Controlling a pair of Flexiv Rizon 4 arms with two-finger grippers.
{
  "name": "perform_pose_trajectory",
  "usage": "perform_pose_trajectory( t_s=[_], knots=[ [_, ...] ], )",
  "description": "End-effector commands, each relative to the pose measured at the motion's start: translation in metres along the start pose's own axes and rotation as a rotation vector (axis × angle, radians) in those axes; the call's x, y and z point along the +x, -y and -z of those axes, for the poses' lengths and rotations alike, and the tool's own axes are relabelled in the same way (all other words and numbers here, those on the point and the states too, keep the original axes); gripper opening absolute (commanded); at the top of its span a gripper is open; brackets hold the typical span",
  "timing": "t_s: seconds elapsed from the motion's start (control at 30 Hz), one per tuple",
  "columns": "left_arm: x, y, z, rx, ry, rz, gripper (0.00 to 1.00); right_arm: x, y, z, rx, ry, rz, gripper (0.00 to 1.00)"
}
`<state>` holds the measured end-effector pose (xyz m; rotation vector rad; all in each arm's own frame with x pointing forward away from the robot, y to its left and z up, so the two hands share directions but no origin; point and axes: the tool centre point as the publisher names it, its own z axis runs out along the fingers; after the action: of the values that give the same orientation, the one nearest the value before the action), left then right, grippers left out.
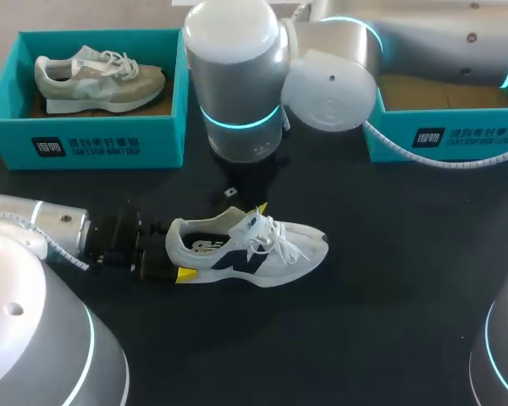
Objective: Take the shoe out of the shoebox, open the shoe tongue, remove and reinsert the insole, then place the shoe into the shoebox
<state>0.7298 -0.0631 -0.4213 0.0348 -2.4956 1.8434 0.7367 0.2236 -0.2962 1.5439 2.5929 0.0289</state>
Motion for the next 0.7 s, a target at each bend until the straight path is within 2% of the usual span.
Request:
perform_pose_trajectory(
  t_s=[0.03,0.17,0.33,0.47,0.7],
  knots=[
    [-0.002,-0.007,-0.003,-0.002,-0.003,0.000,0.00,-0.003,0.002,0.000,-0.005,-0.034,0.000,0.00],
    [-0.002,-0.007,-0.003,-0.002,-0.003,0.000,0.00,-0.003,0.002,0.000,-0.005,-0.034,0.000,0.00],
    [-0.002,-0.007,-0.003,-0.002,-0.003,0.000,0.00,-0.031,0.012,-0.001,-0.045,-0.020,0.180,0.00],
    [-0.002,-0.007,-0.003,-0.002,-0.003,0.000,0.00,-0.046,0.017,-0.003,-0.046,-0.019,0.280,0.00],
    [-0.002,-0.007,-0.003,-0.002,-0.003,0.000,0.00,-0.057,0.023,-0.011,-0.125,-0.033,0.395,0.00]
  ],
)
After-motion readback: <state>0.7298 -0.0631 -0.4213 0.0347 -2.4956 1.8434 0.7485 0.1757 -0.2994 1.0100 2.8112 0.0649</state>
